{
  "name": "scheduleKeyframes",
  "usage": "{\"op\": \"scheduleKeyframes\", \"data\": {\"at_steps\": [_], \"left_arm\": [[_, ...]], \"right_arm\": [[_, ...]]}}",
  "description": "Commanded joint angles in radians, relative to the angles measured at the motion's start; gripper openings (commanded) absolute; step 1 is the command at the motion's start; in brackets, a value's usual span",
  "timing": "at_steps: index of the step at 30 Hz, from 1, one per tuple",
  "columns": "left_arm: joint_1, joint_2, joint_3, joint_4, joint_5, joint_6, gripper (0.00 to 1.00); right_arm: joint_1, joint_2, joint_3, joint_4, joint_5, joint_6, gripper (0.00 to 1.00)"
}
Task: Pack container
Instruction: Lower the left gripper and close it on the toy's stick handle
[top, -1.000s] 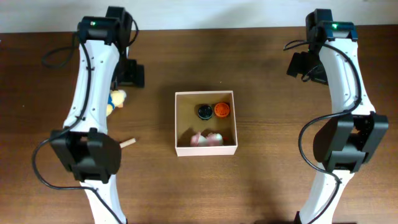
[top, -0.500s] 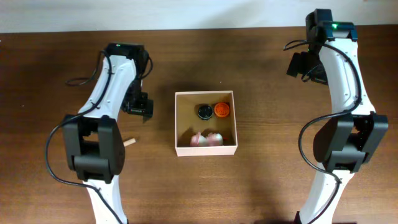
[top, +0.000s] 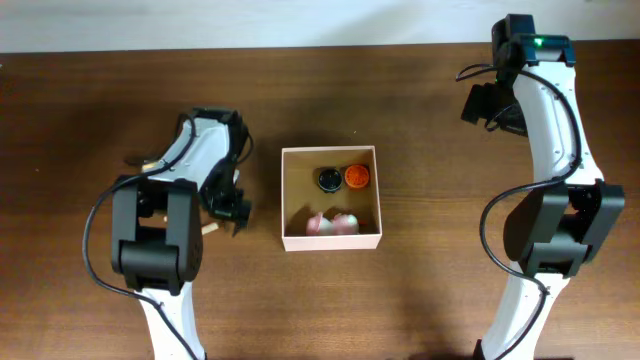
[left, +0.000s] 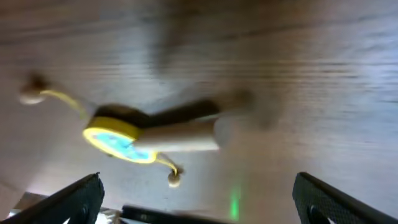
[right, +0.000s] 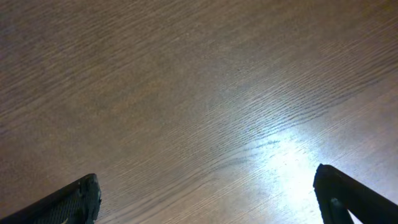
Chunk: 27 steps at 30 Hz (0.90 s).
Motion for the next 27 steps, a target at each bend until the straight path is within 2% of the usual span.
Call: {"op": "scheduleKeyframes", "data": {"at_steps": [1,4,10,20,22,23,27], "left_arm": [[0.003,-0.004,-0.034,0.034,0.002,0.103,0.99],[0.003,-0.004,-0.065,0.094,0.003,0.180,0.99],[0.008,-0.004,-0.166,0.252,0.002,0.252,0.99],[0.084,-0.004,-0.426,0.422,-0.003,0.272,0.99],[0.102,-0.004,-0.449,0.428,-0.004,0.241,0.99],[0.106,-0.004,-0.449,0.427,-0.004,0.233,0.98],[0.109,-0.004,-0.449,0.421,0.000,0.231,0.85]], "right_arm": [[0.000,-0.003,0.002,0.000,0.002,0.013,0.99],[0.000,-0.003,0.002,0.000,0.001,0.013,0.99],[0.000,-0.003,0.002,0.000,0.002,0.013,0.99],[0.000,-0.003,0.002,0.000,0.002,0.013,0.99],[0.000,-0.003,0.002,0.000,0.002,0.013,0.99],[0.000,-0.003,0.002,0.000,0.002,0.013,0.99],[0.000,-0.003,0.002,0.000,0.001,0.013,0.99]]}}
